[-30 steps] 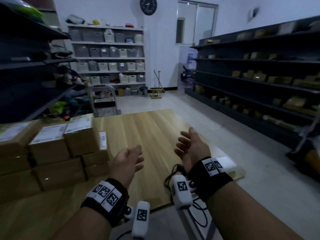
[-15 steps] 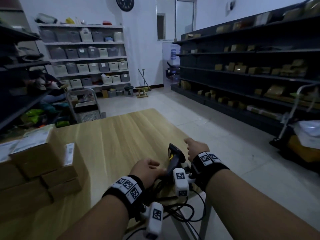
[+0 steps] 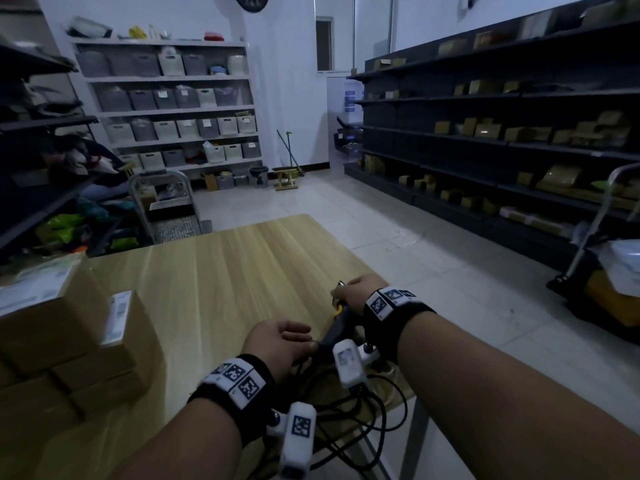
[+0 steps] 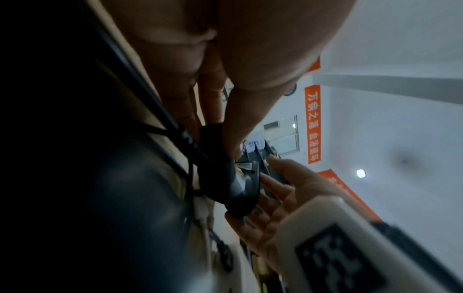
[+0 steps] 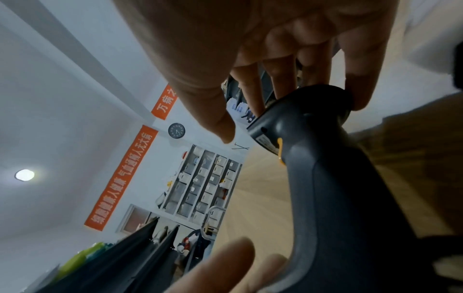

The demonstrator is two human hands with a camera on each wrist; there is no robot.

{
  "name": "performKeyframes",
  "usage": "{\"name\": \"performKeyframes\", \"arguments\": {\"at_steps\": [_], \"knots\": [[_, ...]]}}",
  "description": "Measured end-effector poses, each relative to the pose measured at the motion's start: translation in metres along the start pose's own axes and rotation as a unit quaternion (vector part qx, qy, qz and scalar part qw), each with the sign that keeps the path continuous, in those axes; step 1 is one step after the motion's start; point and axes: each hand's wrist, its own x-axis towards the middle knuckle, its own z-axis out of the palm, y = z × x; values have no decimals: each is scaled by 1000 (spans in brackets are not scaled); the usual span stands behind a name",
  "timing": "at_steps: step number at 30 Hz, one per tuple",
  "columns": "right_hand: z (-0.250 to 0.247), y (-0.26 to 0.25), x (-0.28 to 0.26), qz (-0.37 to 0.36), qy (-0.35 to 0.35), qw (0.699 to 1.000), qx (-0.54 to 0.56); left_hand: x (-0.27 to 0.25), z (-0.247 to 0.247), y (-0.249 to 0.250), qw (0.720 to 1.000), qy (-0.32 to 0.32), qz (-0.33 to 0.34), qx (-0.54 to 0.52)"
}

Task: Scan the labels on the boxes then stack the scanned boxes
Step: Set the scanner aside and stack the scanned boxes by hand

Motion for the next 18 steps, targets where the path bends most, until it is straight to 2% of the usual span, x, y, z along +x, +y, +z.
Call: {"name": "performKeyframes", "arguments": {"at_steps": [4,6,12,18], "knots": [[5,-8,5,-19,15,993,112,10,-15,-1,997,17,-2,-81],[12,-13,12,-31,0,989,148,11,-24,-4,995,22,-4,-98],[56,-52,24,-73,-63,985,143,4,-57,-17,994,70,-24,-77],[106,-99,23,-55,-151,971,179,-2,-96,-39,991,104,-46,-65]]}}
